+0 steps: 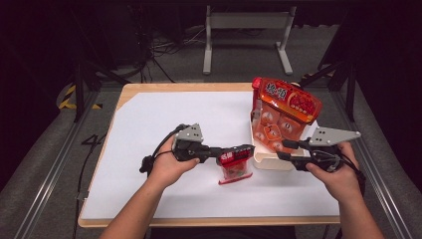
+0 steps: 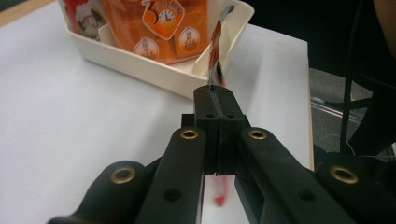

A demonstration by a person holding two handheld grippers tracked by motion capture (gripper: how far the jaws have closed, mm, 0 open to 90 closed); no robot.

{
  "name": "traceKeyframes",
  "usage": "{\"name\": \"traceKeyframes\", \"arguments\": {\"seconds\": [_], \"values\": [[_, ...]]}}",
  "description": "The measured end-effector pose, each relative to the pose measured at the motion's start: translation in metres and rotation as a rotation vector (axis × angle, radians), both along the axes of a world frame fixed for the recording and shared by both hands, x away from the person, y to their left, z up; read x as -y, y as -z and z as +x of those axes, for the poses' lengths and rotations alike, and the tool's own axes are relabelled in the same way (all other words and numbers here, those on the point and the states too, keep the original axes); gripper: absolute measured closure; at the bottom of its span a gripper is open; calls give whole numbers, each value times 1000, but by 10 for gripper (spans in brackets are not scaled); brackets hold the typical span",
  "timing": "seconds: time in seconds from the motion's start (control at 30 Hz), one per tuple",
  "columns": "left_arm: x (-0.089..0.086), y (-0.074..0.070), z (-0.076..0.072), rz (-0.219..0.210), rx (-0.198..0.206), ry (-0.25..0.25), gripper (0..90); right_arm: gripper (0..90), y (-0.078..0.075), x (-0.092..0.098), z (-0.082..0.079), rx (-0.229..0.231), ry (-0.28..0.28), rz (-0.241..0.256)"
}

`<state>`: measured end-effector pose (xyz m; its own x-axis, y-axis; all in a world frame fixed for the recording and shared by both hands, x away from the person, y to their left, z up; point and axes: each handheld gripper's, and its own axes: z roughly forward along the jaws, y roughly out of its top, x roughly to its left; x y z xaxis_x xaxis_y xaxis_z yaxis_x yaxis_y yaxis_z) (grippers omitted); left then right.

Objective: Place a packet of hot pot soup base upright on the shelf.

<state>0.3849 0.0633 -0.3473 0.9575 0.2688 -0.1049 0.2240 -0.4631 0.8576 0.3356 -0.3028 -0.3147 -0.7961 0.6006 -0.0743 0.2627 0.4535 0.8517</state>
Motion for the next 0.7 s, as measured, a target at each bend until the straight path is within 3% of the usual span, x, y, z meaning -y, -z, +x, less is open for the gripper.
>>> {"name": "traceKeyframes", "arguments": {"seconds": [0.23, 0.47, 0.7], "values": [[-5, -10, -5, -10, 44, -15, 900, 532, -1, -4, 0, 8, -15, 11], [-11, -20, -11, -35, 62, 17, 900, 470, -1, -14, 1, 24, -46, 23], [-9, -29, -21, -30, 97, 53, 900, 407, 1, -29, 3, 42, -94, 36]]}}
